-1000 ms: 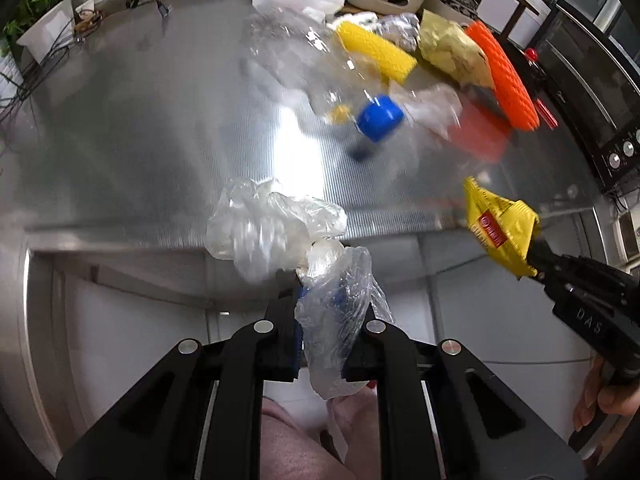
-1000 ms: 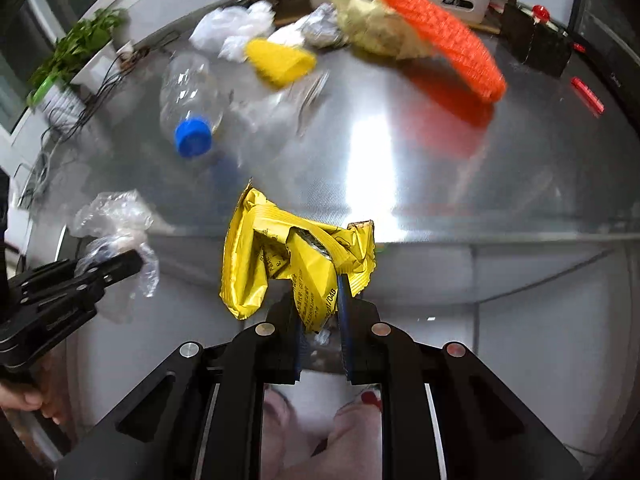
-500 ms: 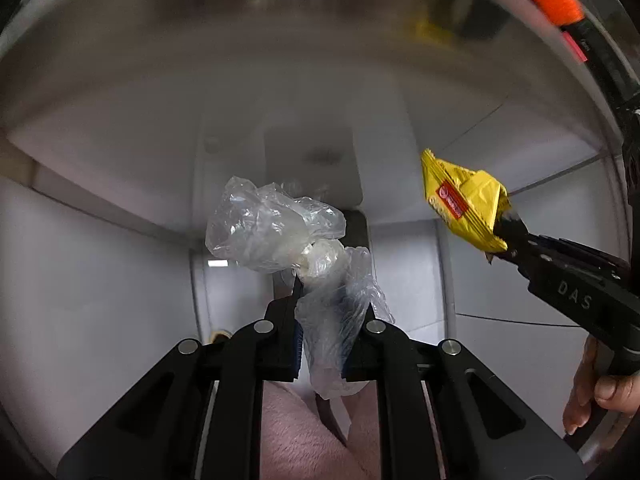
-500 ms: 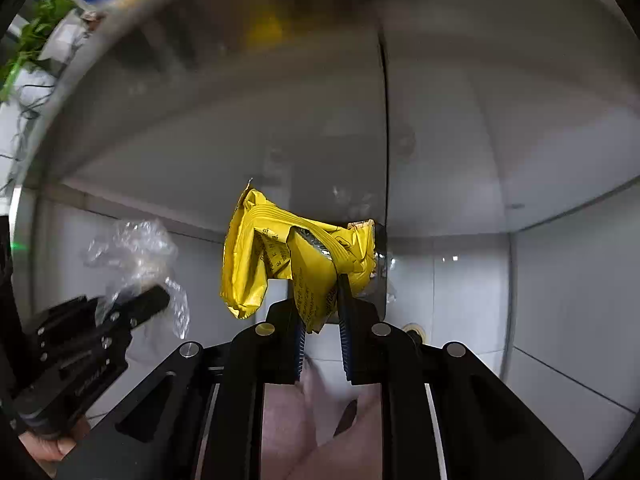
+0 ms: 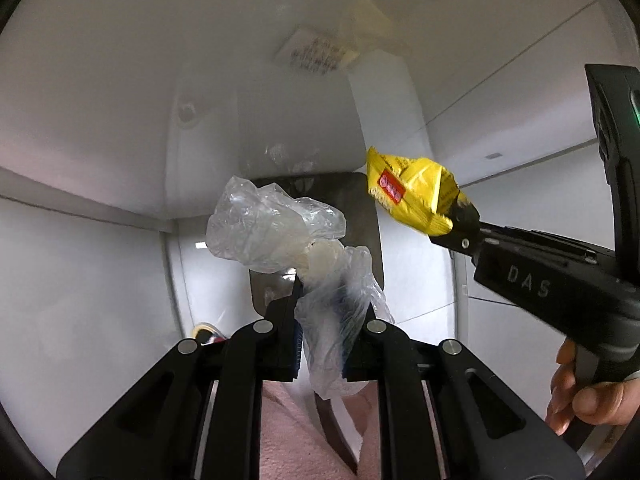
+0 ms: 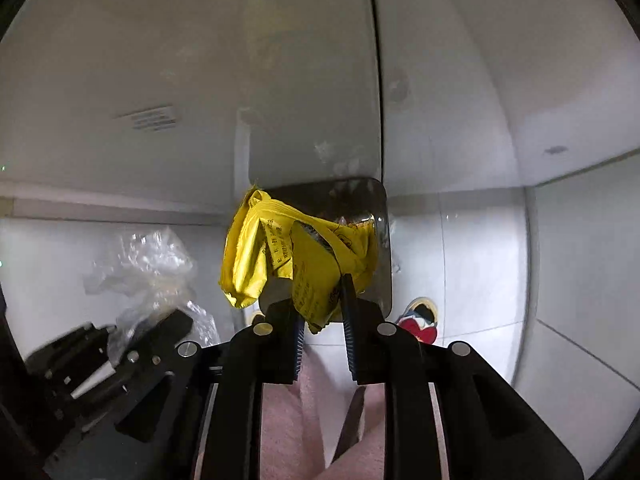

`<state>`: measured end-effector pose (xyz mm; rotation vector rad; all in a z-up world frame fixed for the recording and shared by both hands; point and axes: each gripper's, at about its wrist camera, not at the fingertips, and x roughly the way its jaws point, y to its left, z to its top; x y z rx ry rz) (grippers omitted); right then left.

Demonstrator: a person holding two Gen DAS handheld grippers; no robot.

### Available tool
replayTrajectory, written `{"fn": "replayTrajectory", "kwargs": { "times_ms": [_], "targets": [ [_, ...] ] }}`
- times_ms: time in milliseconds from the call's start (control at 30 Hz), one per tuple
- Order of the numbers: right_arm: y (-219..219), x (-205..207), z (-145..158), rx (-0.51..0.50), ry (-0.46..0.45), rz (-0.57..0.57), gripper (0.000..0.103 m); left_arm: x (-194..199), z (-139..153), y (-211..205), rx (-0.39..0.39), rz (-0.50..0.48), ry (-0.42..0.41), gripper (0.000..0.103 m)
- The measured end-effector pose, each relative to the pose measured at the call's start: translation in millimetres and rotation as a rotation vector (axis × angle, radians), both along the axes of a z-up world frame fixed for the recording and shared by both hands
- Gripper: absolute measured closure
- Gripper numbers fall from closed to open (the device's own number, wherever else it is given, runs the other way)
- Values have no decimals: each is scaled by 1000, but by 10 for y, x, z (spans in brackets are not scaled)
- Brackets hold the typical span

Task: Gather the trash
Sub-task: 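Lower both tools over the bin and open them to drop the bag and wrapper, then raise both open tools back toward the counter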

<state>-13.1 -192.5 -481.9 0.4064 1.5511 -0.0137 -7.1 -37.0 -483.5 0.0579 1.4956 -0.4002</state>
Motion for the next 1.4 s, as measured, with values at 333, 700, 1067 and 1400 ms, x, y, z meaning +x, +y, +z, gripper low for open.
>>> {"fn": "replayTrajectory", "kwargs": {
  "times_ms": [333,700,1067,1400],
  "targets": [
    [61,110,68,13,-18,-2,57,57,22,-3,-9,10,0,64],
    [-146,41,588,-19,-93,-27,47,99,450,154,0,24,-74,30],
    [-122,1,2005,-134,-351,45,21,72,1703,389,9,55,-279,9],
    [-113,401,2879,-155,-550,39,21,355,2670,497,-15,91,-420,13]
  ]
}}
